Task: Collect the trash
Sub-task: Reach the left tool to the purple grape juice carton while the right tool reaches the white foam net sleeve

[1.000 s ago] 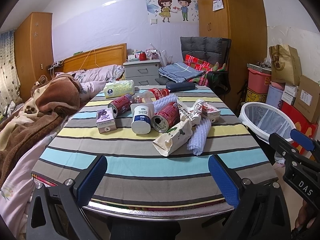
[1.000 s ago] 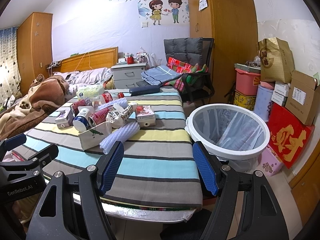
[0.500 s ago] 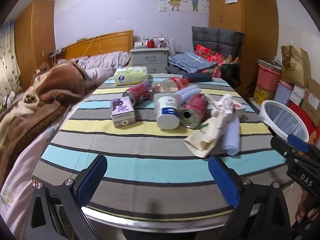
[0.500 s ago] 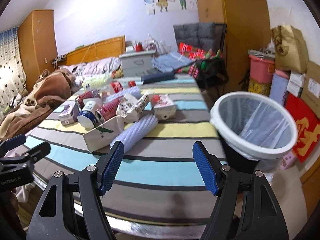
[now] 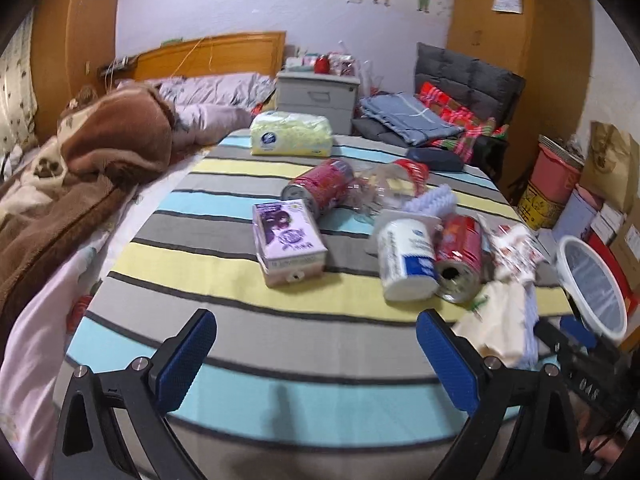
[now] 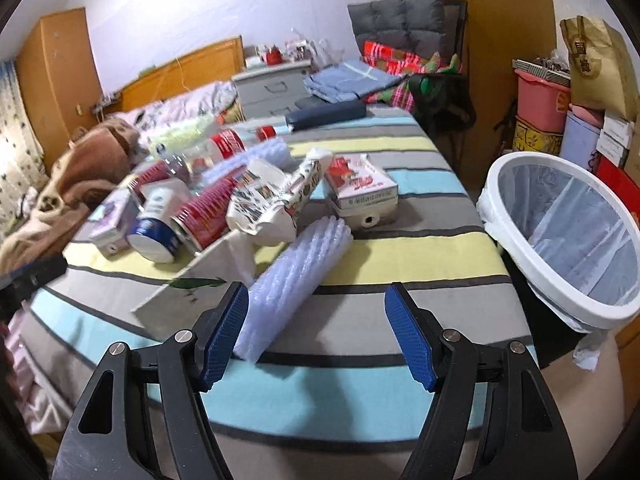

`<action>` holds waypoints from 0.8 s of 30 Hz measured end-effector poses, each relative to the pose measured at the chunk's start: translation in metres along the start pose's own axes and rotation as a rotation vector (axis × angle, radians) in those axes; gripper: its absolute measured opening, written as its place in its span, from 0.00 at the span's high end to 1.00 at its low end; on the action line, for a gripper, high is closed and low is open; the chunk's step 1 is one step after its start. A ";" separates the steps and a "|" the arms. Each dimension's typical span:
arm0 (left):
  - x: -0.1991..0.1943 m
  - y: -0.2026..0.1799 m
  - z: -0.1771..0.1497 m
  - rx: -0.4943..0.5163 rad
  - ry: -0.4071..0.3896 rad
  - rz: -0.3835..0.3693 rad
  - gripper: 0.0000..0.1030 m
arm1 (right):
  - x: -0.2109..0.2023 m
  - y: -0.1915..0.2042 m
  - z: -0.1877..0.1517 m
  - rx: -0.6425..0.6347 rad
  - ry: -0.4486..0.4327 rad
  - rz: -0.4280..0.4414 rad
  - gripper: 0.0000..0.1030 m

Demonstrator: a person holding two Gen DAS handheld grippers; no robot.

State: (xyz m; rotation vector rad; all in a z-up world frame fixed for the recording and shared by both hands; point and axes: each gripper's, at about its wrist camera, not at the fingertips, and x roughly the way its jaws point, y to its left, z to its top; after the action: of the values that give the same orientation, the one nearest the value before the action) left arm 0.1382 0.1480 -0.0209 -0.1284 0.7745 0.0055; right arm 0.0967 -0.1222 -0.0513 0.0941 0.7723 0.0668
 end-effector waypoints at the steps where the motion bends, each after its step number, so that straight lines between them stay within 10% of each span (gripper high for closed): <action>1: 0.005 0.002 0.004 -0.003 0.002 0.000 0.01 | 0.003 -0.001 0.001 0.012 0.014 0.013 0.32; 15: 0.069 0.018 0.042 -0.049 0.083 0.005 0.02 | 0.025 0.003 0.016 0.030 0.086 0.013 0.32; 24: 0.094 0.023 0.052 -0.049 0.103 0.063 0.07 | 0.028 0.000 0.019 0.026 0.085 -0.006 0.63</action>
State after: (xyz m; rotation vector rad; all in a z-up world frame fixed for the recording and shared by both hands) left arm 0.2406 0.1734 -0.0523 -0.1516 0.8811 0.0780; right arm 0.1305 -0.1203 -0.0573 0.1146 0.8581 0.0550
